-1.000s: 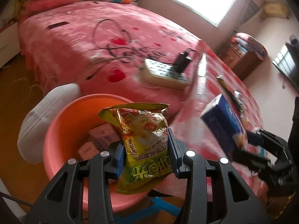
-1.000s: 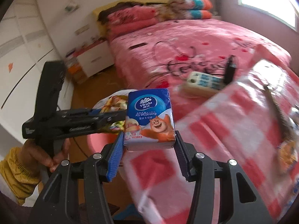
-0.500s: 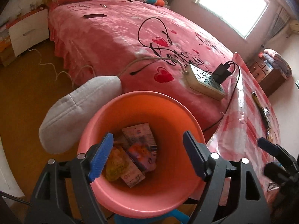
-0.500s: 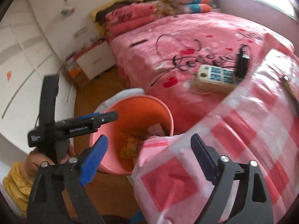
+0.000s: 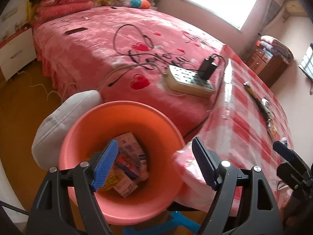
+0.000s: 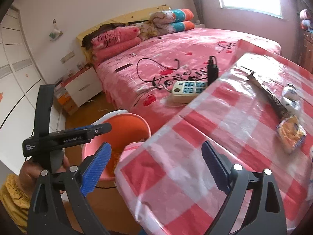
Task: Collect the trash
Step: 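Bring both open tools back to the trash on the table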
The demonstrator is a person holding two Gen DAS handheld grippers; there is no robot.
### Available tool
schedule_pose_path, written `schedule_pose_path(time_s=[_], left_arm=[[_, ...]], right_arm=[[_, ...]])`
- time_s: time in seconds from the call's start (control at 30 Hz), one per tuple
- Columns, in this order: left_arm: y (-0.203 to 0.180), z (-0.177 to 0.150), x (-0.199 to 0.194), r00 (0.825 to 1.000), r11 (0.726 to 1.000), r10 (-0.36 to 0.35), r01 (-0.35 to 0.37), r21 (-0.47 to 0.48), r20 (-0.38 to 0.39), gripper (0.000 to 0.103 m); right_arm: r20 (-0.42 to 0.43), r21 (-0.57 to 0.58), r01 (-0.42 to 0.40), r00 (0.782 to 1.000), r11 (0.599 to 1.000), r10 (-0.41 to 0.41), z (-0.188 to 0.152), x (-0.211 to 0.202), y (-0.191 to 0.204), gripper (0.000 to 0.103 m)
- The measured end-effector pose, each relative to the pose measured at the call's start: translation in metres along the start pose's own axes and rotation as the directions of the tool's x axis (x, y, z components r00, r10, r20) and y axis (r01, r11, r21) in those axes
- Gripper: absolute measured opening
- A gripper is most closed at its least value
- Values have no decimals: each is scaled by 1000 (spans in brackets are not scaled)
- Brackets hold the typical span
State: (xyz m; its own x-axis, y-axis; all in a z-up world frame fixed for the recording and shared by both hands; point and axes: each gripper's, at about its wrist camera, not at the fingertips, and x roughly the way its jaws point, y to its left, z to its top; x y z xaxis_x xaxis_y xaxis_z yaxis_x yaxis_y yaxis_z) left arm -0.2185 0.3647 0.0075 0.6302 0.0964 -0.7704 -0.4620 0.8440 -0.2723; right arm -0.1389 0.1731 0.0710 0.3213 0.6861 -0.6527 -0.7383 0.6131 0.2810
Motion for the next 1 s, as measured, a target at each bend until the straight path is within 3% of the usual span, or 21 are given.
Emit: schedule_pose_path(time_s=[0.4, 1.0], left_arm=[[-63, -3, 0, 998, 992, -70, 71, 107, -7, 79], [-140, -12, -4, 996, 960, -87, 92, 265, -31, 79]], right_arm=[[136, 28, 66, 988, 997, -69, -10, -46, -26, 93], [246, 63, 121, 960, 991, -133, -28, -102, -56, 93]])
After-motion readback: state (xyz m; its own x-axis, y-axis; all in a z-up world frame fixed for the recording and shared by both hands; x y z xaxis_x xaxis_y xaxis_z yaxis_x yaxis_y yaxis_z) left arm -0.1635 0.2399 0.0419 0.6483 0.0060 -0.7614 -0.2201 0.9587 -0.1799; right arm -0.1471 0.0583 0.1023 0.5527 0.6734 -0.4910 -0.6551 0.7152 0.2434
